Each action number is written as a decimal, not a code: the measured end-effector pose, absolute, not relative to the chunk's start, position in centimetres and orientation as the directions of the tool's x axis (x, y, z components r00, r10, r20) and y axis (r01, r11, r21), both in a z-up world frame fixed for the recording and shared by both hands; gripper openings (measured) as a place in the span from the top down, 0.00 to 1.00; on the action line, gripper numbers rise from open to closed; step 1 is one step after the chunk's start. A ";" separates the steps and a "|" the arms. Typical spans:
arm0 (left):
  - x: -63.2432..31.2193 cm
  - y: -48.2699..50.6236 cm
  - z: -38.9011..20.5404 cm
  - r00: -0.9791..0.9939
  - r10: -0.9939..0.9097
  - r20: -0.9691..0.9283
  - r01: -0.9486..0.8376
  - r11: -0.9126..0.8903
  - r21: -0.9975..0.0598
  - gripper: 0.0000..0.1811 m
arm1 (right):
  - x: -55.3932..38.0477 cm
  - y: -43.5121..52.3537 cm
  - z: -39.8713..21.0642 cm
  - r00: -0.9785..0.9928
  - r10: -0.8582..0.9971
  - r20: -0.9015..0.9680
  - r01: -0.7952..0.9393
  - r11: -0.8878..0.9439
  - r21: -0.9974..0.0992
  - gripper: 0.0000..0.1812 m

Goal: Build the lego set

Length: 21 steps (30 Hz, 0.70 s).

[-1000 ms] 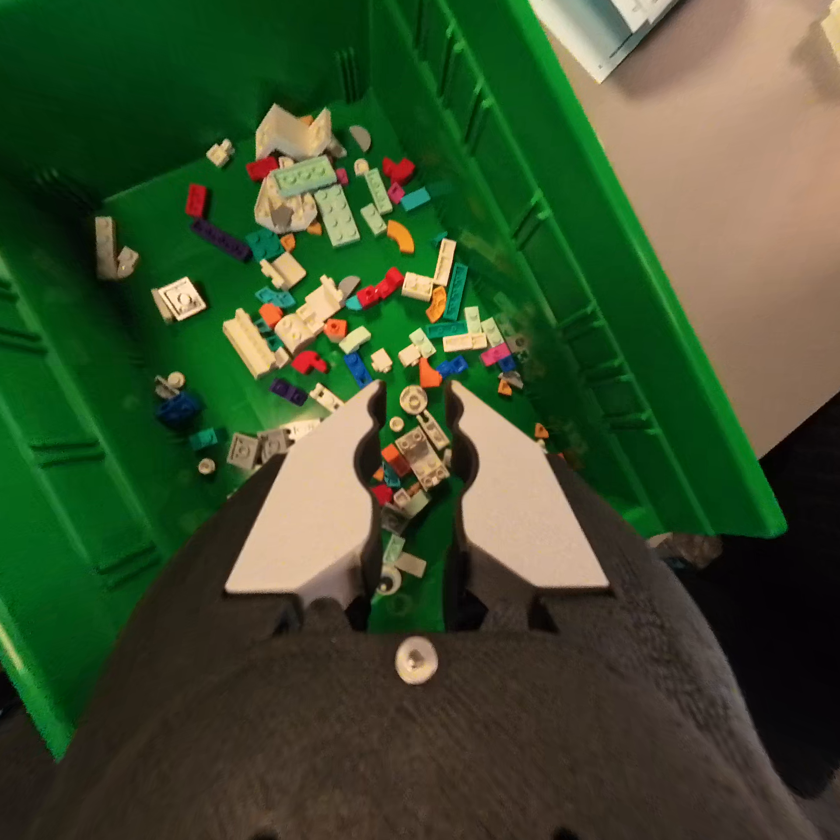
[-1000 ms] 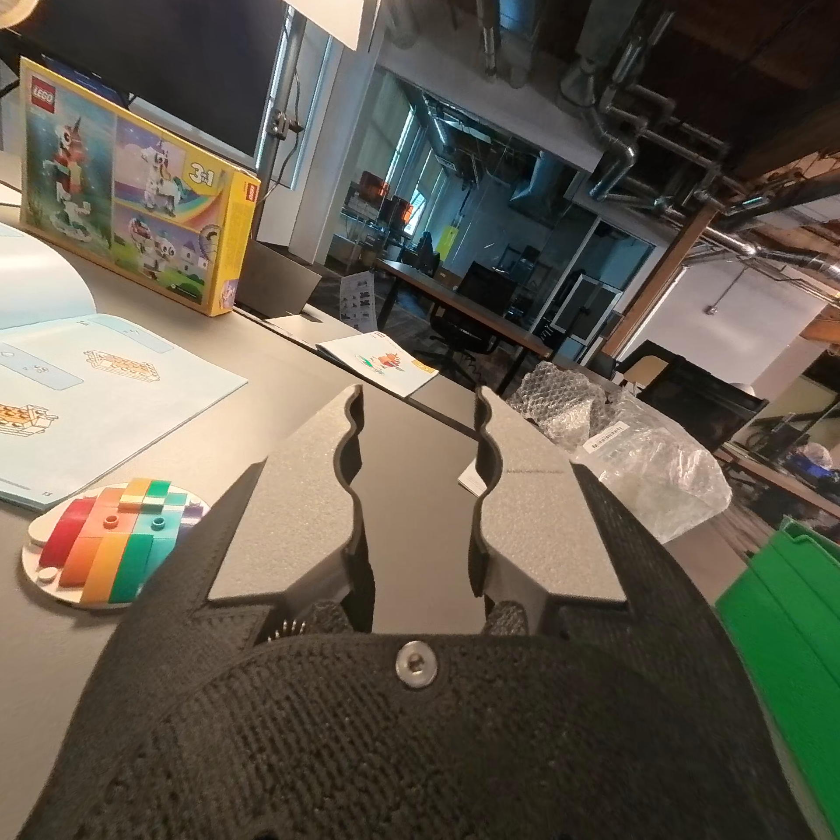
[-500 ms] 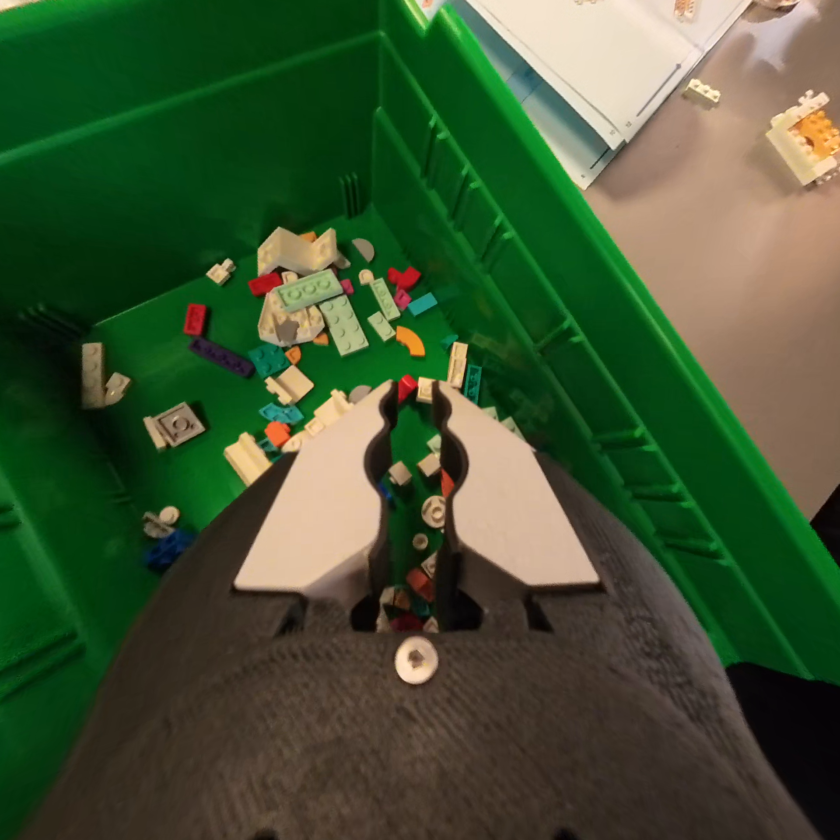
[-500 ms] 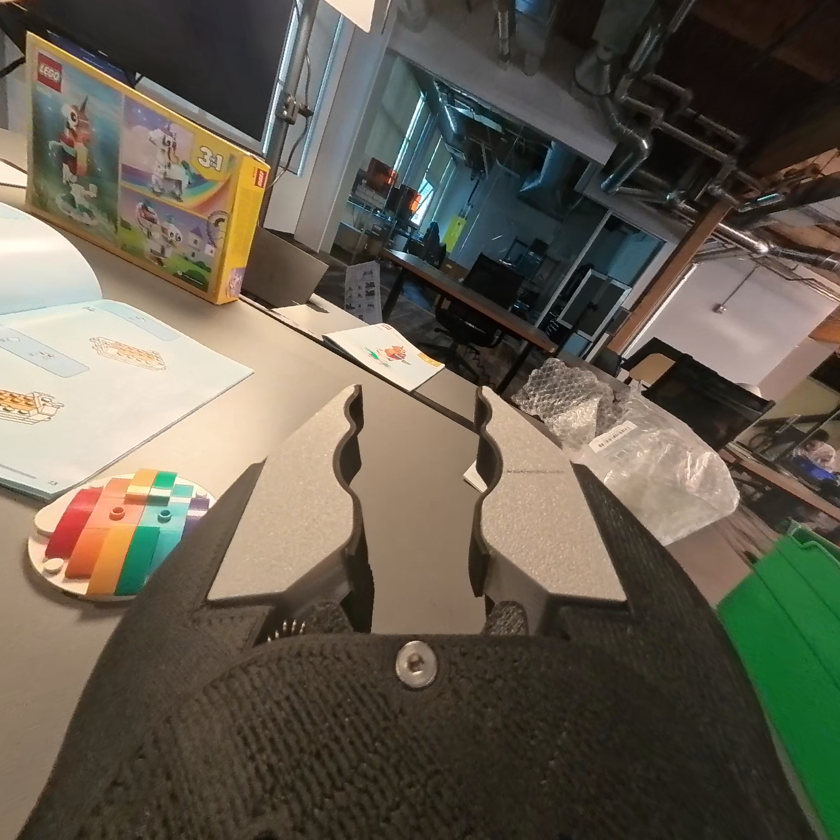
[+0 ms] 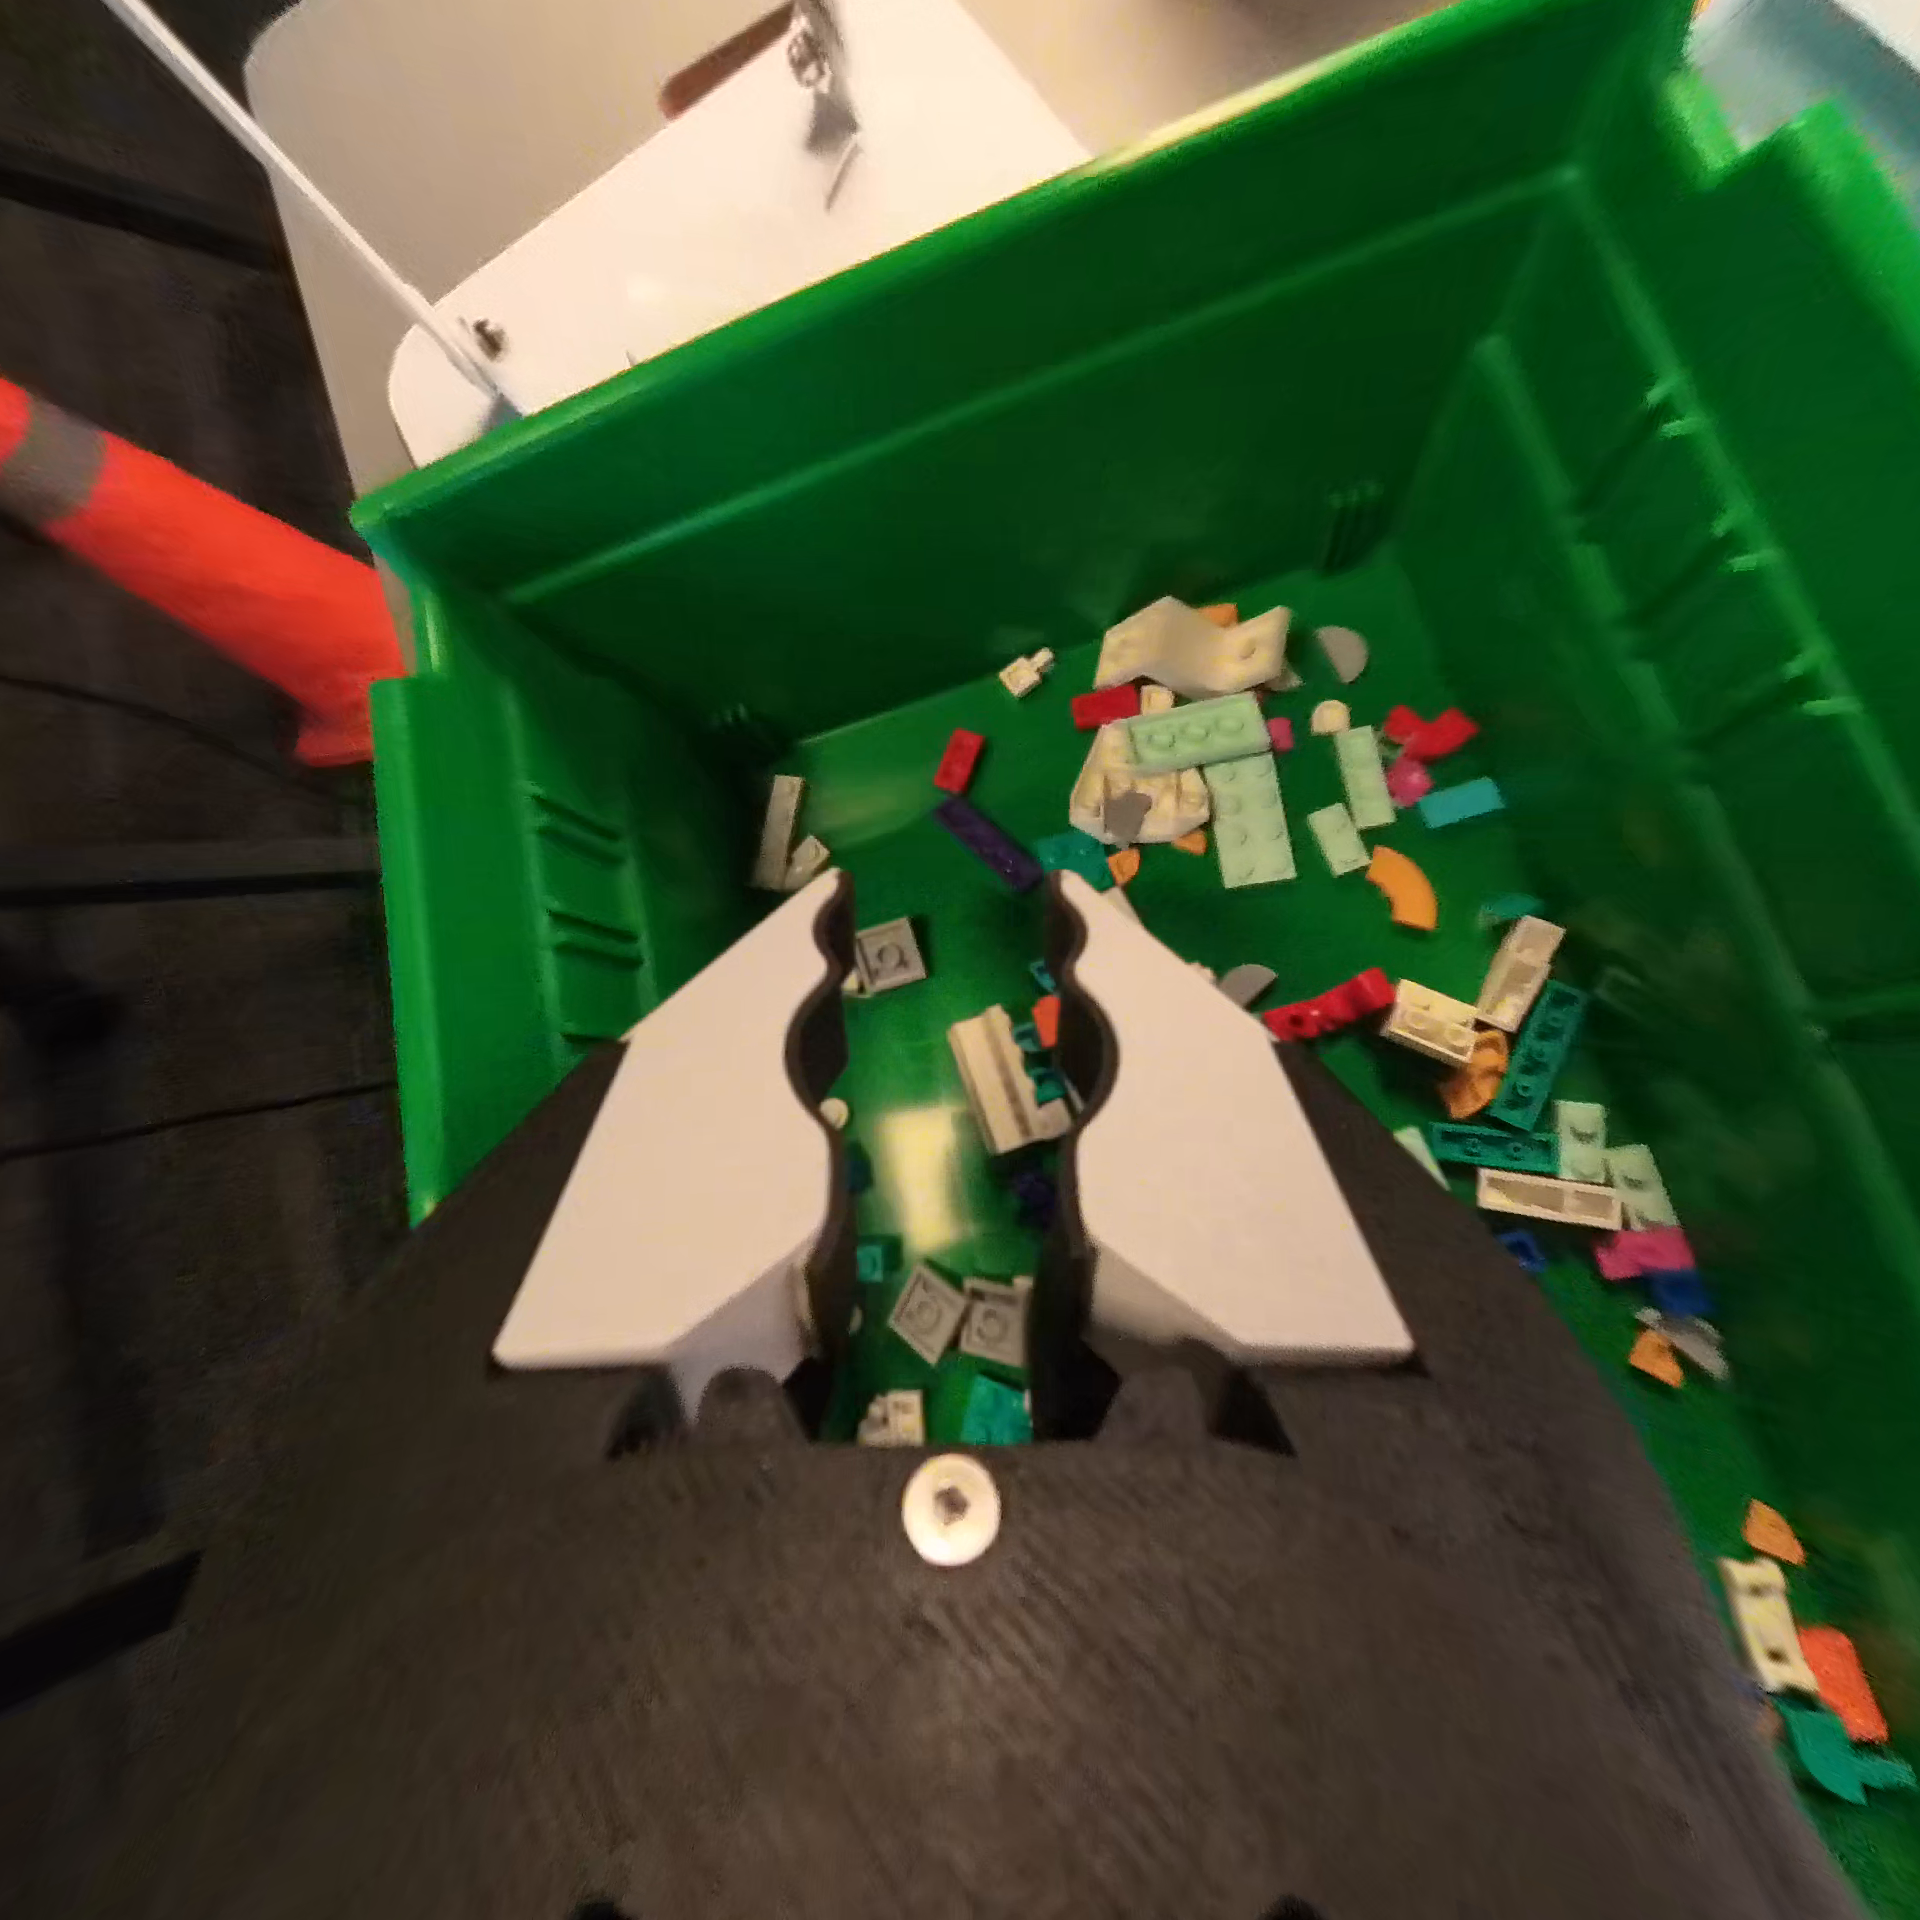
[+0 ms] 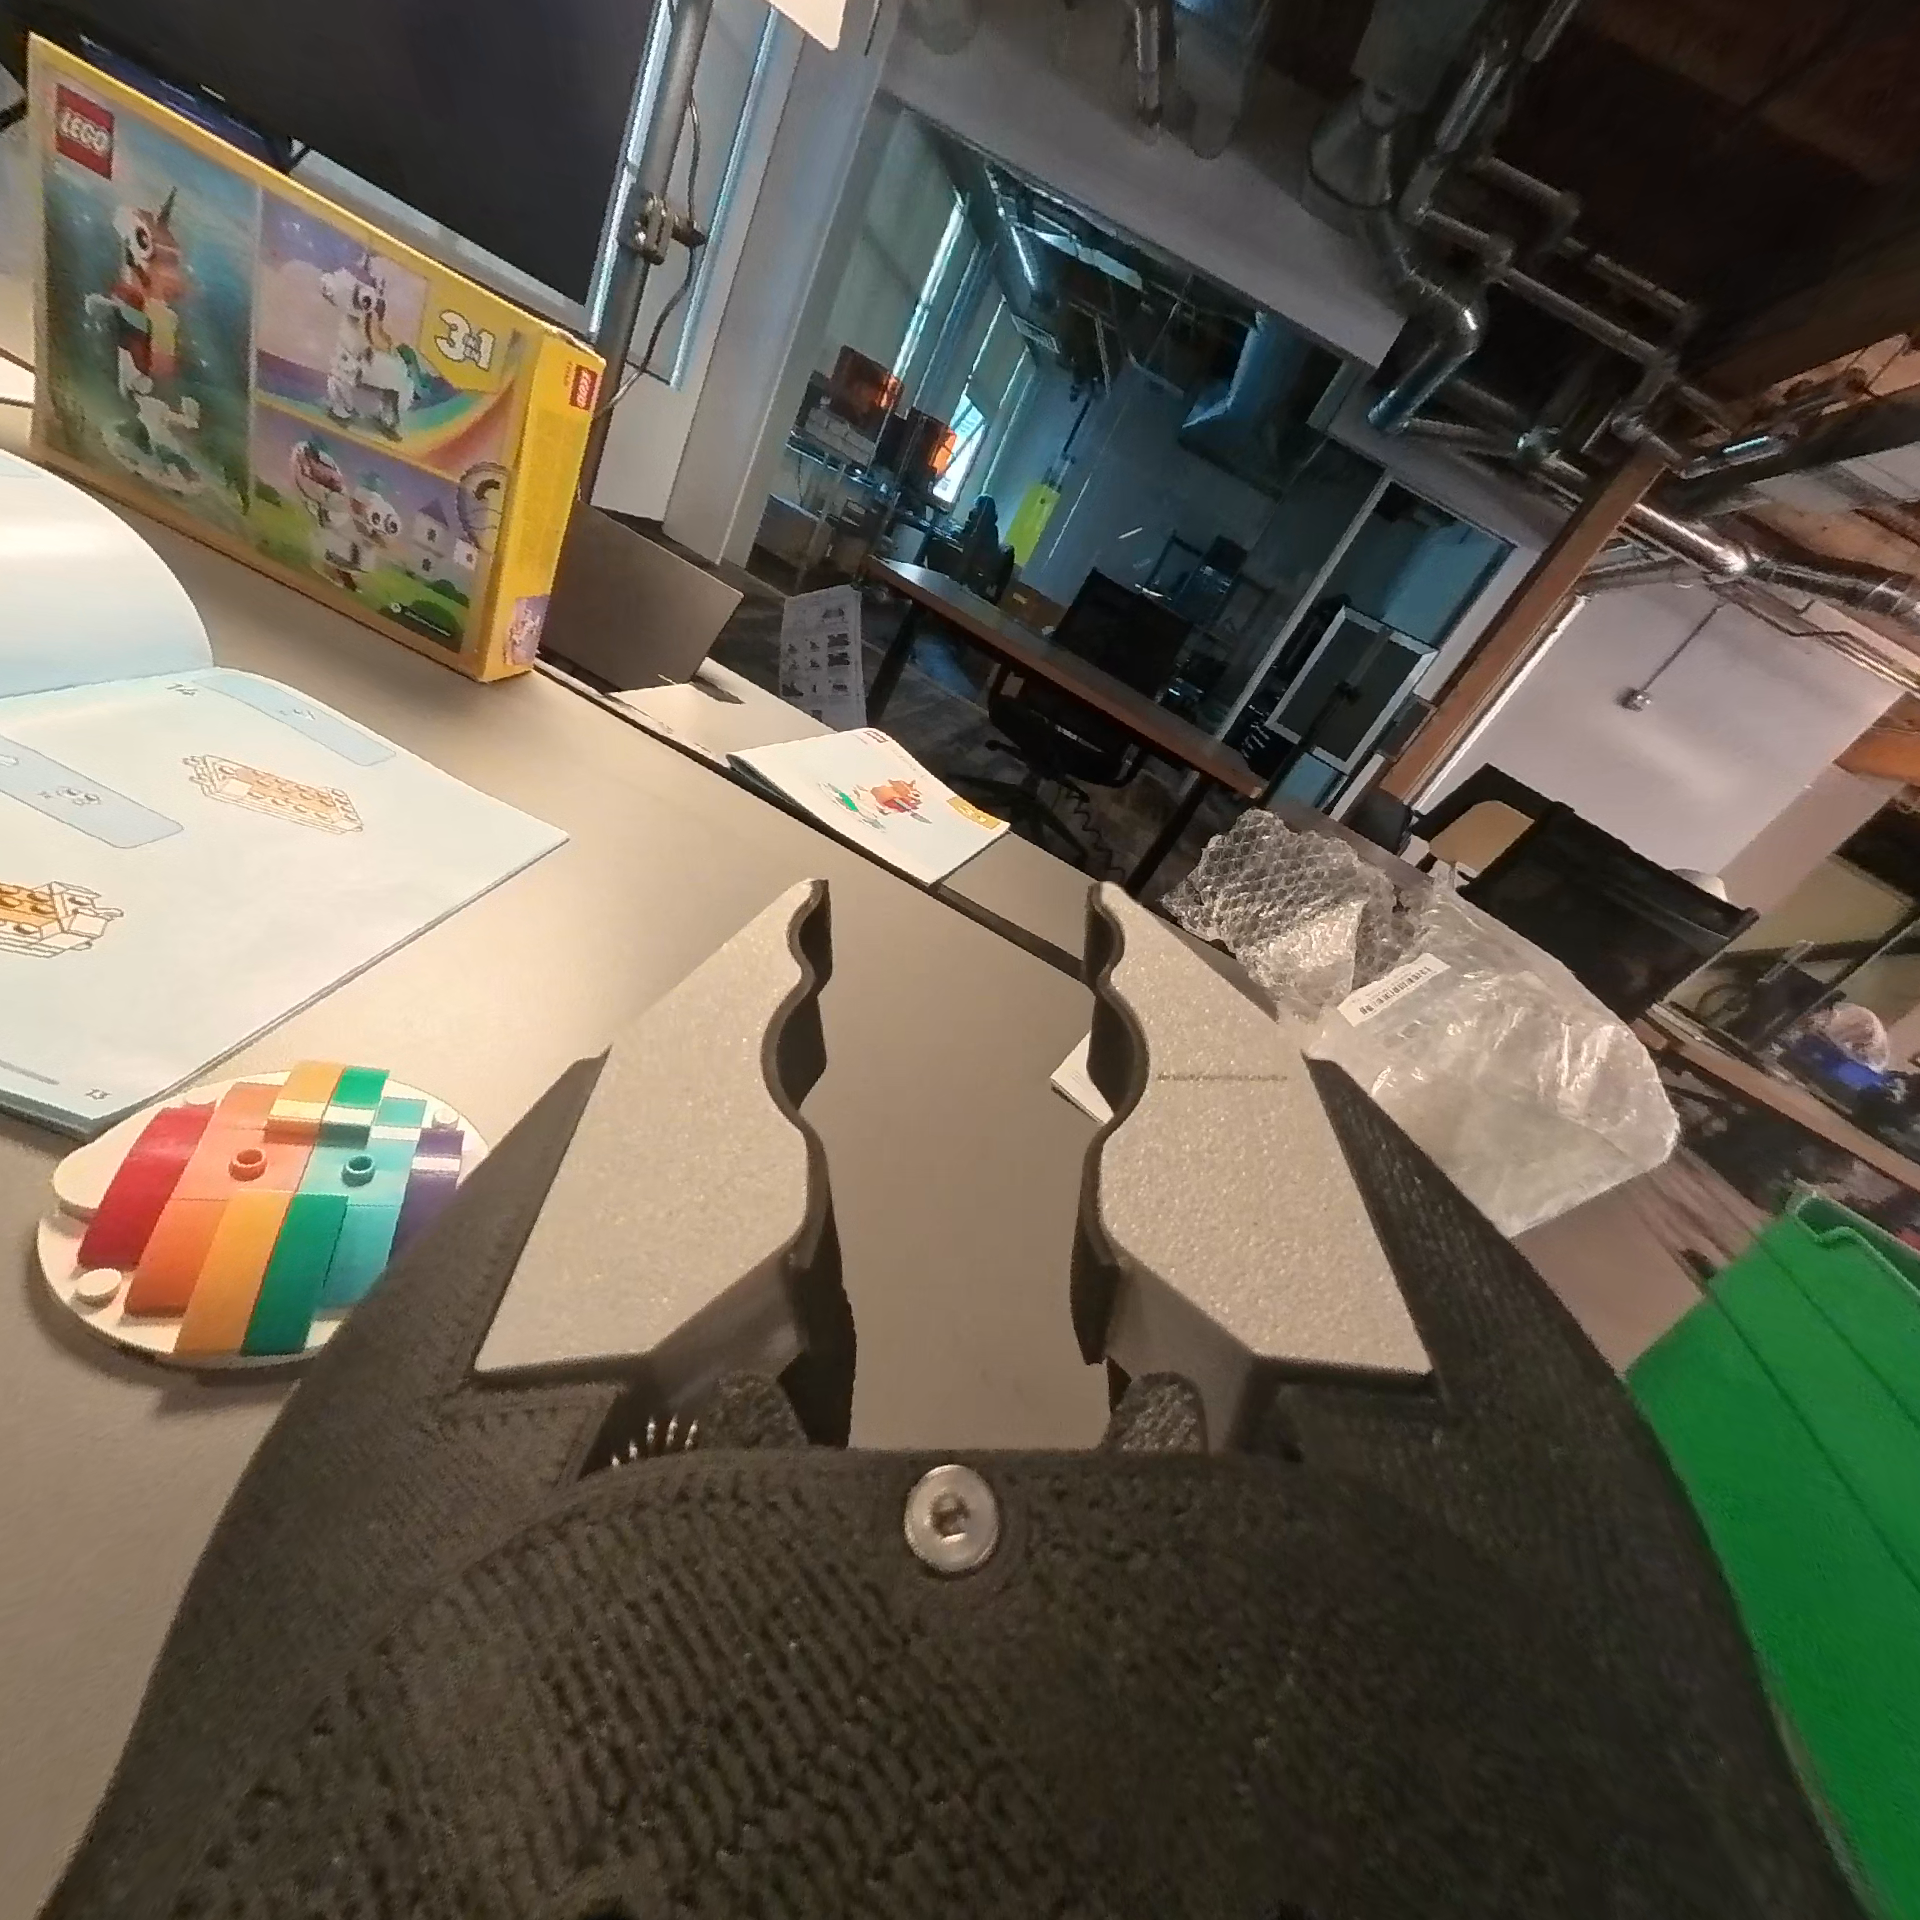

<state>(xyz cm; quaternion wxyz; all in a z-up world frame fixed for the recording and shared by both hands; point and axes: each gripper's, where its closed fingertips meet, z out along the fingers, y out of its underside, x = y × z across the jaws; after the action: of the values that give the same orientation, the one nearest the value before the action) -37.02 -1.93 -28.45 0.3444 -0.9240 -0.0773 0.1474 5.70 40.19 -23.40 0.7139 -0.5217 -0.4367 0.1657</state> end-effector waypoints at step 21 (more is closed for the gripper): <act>-36.0 2.7 -32.4 0.992 0.075 -0.105 0.014 -0.871 -0.492 0.79 | 5.8 40.0 -23.2 0.557 0.717 0.418 0.178 0.389 -0.904 0.75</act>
<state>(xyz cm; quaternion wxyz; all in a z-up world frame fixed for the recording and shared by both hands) -36.01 2.74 -32.39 0.2532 -0.9653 -0.0228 0.0603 5.76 40.03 -23.17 0.7135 -0.5193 -0.4308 0.1890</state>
